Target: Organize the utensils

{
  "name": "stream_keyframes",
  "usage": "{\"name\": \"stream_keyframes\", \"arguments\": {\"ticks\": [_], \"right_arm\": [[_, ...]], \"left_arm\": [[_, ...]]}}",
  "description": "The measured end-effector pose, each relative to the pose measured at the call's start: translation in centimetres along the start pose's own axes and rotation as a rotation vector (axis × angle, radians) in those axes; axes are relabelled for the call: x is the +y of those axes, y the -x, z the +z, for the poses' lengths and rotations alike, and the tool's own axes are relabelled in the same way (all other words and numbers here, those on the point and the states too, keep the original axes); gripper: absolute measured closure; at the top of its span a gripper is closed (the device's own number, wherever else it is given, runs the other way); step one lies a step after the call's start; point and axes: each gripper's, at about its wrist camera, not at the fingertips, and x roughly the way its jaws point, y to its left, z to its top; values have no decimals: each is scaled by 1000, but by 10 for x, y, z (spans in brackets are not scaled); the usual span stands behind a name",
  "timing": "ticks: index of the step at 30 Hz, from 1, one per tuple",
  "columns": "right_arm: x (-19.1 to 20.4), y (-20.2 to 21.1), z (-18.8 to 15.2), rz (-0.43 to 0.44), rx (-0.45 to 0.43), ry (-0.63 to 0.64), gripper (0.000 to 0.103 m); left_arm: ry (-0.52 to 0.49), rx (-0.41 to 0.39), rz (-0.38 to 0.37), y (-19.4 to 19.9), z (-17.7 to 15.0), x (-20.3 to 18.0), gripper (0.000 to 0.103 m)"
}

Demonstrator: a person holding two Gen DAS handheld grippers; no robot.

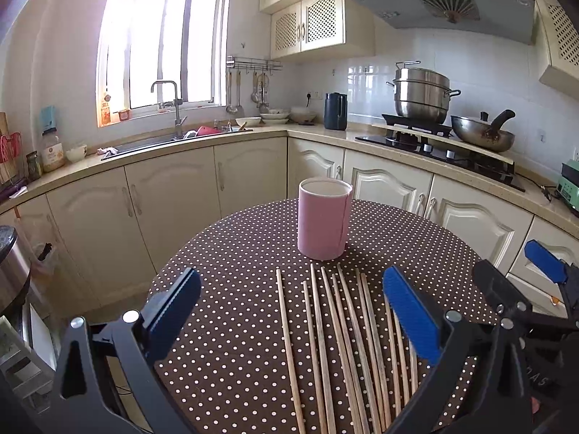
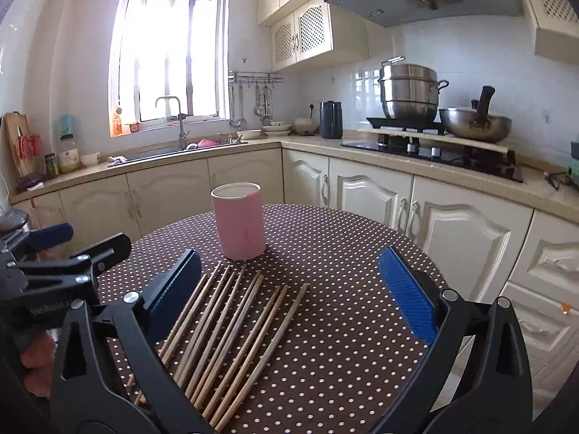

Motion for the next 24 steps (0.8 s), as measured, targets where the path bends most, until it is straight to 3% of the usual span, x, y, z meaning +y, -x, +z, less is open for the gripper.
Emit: {"name": "stream_keyframes", "arguments": {"ticks": [24], "right_arm": [[-9,-11,-4,12,46,-10,6]], "left_arm": [[-9,24,13,-10,-2,-6,4]]}}
